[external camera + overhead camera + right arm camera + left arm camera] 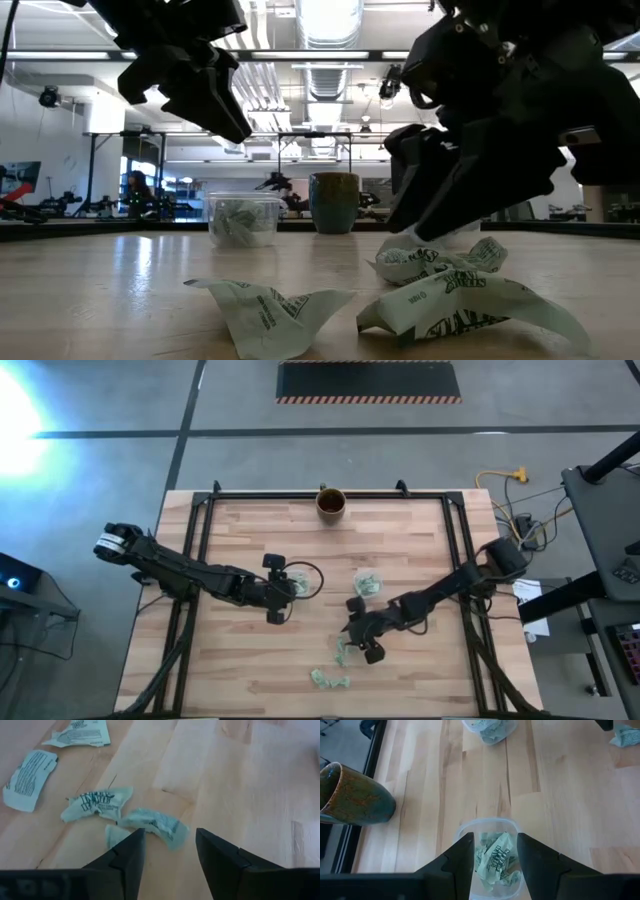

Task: Pick and place Stevia / Truvia into bins
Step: Put the white stevia packet into the right transparent container

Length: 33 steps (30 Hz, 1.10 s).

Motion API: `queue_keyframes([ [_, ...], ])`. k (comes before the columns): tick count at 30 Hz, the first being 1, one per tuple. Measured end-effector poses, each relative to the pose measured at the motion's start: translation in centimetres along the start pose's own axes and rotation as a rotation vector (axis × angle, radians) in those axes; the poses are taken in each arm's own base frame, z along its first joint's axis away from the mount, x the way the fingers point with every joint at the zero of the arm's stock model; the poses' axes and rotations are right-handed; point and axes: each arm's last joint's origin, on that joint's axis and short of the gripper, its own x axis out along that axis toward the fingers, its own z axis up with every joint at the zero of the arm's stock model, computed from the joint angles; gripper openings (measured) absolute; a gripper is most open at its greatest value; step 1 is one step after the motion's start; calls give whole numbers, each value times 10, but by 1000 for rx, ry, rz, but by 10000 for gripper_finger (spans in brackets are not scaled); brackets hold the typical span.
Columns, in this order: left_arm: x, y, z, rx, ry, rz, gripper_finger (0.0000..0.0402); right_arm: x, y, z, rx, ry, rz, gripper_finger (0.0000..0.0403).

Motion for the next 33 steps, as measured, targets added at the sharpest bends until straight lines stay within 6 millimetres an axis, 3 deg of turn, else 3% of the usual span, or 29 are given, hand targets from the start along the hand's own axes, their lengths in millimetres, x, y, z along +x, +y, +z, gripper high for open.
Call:
queue_keyframes([
  [33,0,0,1,-25,-4,-2,133,3,-2,4,5,-7,-5,139],
])
